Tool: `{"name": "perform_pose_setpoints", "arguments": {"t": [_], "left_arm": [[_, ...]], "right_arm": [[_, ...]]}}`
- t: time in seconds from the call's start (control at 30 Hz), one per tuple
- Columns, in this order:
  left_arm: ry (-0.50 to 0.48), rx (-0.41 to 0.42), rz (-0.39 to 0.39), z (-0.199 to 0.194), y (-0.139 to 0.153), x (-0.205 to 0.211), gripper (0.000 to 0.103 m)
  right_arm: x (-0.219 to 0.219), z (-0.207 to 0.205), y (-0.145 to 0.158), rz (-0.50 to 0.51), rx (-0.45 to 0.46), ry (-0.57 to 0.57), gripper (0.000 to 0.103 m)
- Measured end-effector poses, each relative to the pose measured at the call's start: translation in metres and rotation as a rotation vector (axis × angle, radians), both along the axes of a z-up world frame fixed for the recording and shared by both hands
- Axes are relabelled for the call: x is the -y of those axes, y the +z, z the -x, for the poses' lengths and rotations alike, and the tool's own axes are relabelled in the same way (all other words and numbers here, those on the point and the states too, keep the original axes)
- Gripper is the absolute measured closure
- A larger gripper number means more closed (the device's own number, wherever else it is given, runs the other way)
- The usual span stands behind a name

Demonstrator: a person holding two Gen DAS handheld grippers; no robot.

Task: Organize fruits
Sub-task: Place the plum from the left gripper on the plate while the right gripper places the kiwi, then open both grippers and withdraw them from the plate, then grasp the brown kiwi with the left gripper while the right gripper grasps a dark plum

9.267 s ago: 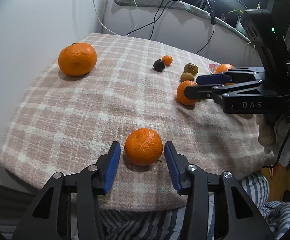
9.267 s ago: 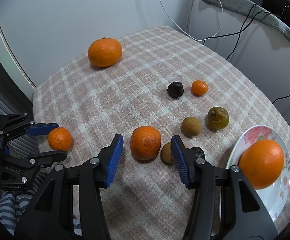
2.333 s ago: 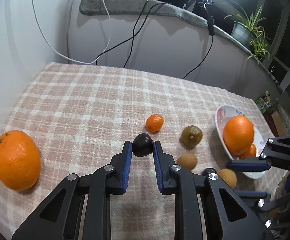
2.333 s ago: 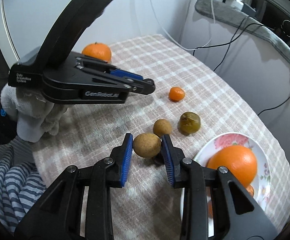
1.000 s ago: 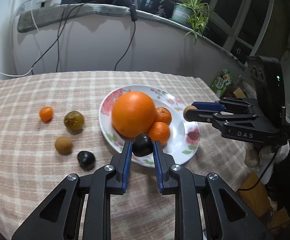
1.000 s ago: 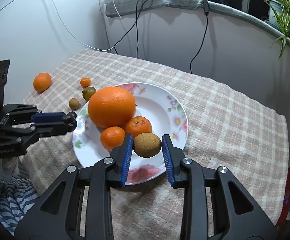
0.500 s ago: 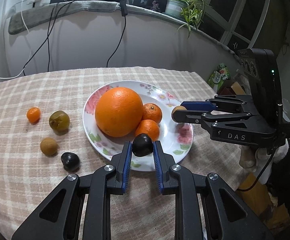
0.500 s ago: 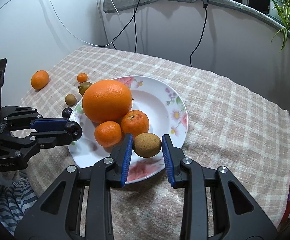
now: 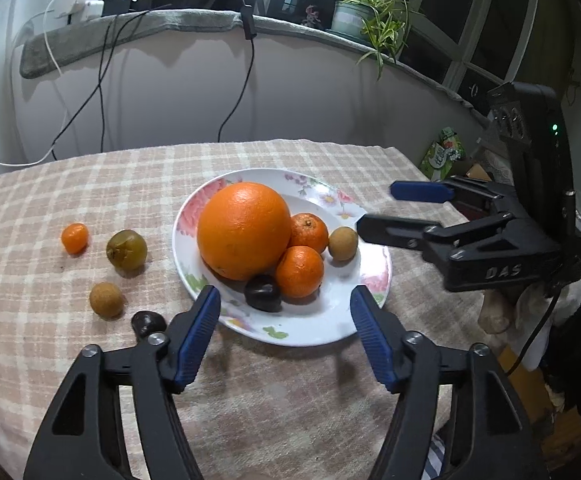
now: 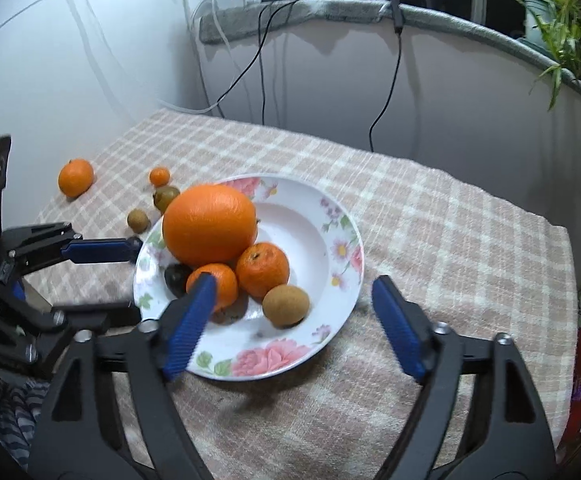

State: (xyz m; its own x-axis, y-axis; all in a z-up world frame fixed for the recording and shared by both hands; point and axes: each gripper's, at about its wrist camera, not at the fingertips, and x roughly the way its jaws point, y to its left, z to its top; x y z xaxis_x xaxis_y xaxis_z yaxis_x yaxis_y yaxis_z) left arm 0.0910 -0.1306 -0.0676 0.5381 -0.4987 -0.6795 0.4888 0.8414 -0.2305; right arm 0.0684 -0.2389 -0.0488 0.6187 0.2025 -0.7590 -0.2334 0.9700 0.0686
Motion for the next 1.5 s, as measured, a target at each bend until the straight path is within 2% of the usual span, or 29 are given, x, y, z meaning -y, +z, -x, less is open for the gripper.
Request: {"name": "perform_pose_setpoints", "arguments": {"t": [0.33, 0.6, 0.83, 0.97, 1.17, 1.3, 1.5], "left_arm": [[0.05, 0.03, -0.025, 0.002, 0.005, -0.024, 0.035], [0.124, 0.051, -0.064, 0.009, 0.004, -0.071, 0.035], [0.193, 0.036, -0.054, -0.001, 0.0, -0.111, 0.036], [0.204, 0.015, -0.021, -0.009, -0.004, -0.122, 0.049], [0.183, -0.026, 0.006, -0.023, -0.013, -0.127, 0.06], [0.158, -0.035, 0.005, -0.027, -0.016, -0.124, 0.063], [0.106, -0.048, -0.008, -0.036, -0.02, -0.114, 0.068]], "right_arm": [[-0.002, 0.003, 0.009, -0.047, 0.014, -0.001, 0.013], [-0.032, 0.015, 0.02, -0.078, 0.036, 0.085, 0.013], [-0.072, 0.024, 0.028, -0.089, 0.057, 0.193, 0.013], [-0.097, 0.022, 0.024, -0.06, 0.047, 0.251, 0.014], [-0.132, 0.014, 0.012, -0.009, 0.002, 0.347, 0.03], [-0.15, 0.006, 0.002, 0.032, -0.035, 0.402, 0.047], [-0.17, -0.012, -0.014, 0.097, -0.087, 0.458, 0.054]]}}
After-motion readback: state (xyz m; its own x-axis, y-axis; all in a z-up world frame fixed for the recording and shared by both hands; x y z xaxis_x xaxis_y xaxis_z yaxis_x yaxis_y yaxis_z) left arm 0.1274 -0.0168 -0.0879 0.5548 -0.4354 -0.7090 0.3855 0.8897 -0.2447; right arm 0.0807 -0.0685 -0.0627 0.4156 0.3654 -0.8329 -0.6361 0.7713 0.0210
